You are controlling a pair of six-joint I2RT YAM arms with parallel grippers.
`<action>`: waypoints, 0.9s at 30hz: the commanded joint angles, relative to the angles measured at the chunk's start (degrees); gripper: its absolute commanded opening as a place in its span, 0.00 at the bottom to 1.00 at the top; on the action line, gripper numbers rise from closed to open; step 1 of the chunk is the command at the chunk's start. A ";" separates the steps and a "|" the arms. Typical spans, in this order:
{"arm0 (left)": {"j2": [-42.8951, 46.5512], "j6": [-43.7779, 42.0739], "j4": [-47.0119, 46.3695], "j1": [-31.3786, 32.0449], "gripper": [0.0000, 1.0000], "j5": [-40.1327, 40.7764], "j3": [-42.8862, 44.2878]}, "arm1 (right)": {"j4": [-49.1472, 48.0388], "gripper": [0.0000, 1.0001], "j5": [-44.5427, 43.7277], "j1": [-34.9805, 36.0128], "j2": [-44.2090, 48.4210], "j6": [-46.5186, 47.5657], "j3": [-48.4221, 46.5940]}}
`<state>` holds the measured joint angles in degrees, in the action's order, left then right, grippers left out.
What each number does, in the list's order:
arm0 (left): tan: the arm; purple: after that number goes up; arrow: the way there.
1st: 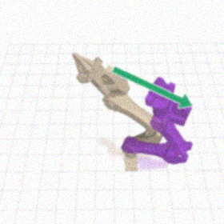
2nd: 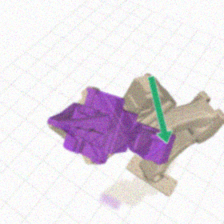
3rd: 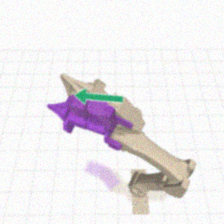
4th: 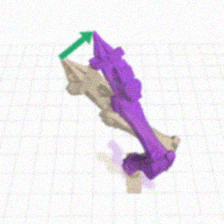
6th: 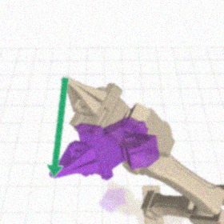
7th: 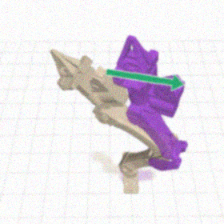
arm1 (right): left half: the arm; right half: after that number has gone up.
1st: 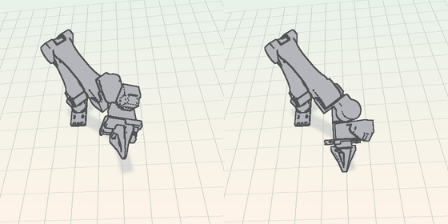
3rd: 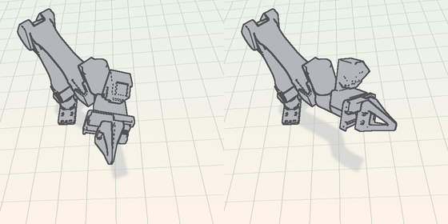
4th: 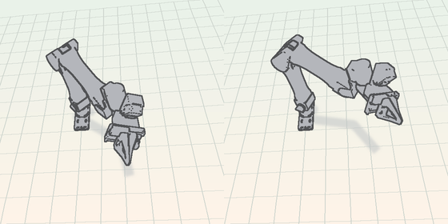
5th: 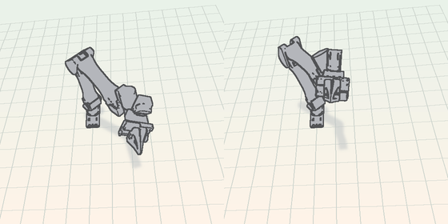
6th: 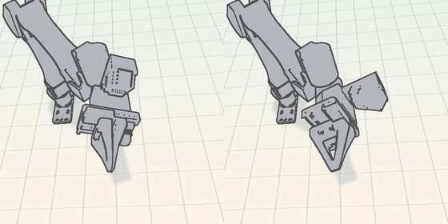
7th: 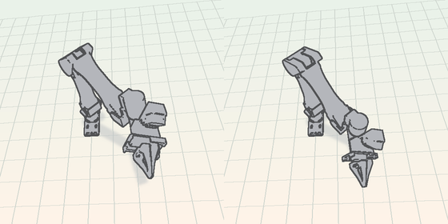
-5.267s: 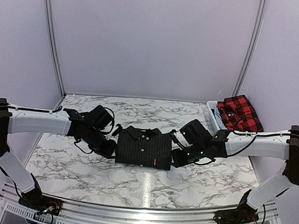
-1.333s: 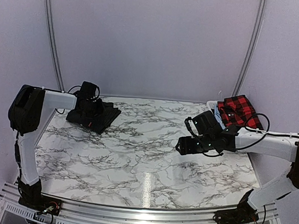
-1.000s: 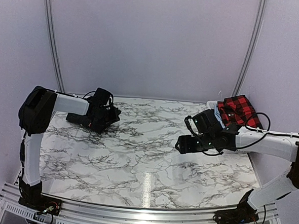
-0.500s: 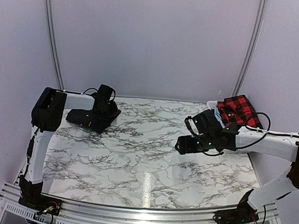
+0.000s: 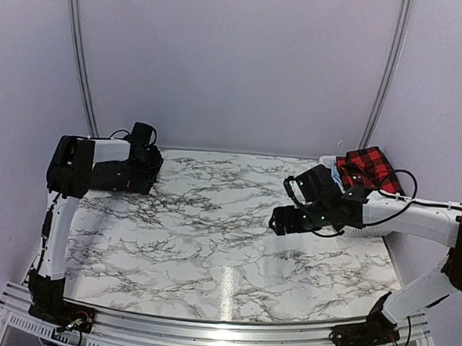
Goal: Fold and stack the long sleeve shirts
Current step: Move the square-folded shirt to the corner of the board, then reset both arms
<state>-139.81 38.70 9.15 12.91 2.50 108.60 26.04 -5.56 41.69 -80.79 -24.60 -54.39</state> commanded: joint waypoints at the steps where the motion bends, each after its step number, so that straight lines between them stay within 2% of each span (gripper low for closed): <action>1: -1.84 -3.80 3.24 -0.29 0.32 -4.04 2.67 | 0.94 0.84 -1.05 -0.56 -0.84 0.91 -2.76; 8: 1.35 -9.14 3.15 1.98 0.43 -8.50 4.71 | 0.90 0.91 -2.65 -0.56 -1.06 0.88 -4.27; 16: 4.26 -12.55 3.41 4.90 0.48 -16.68 5.94 | 0.18 0.93 -4.73 -0.54 0.15 0.25 -4.46; 21: 10.90 -14.27 3.34 7.76 0.53 -16.31 0.91 | -0.91 0.97 -6.25 -0.53 -0.26 0.01 -6.04; 27: 23.44 -15.41 -0.75 14.32 0.64 -14.57 -13.58 | -5.22 0.98 -12.10 -0.56 0.39 -3.41 -6.13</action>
<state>-125.75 25.10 11.35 23.20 -12.40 102.45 25.04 -11.99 41.65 -81.62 -25.02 -58.83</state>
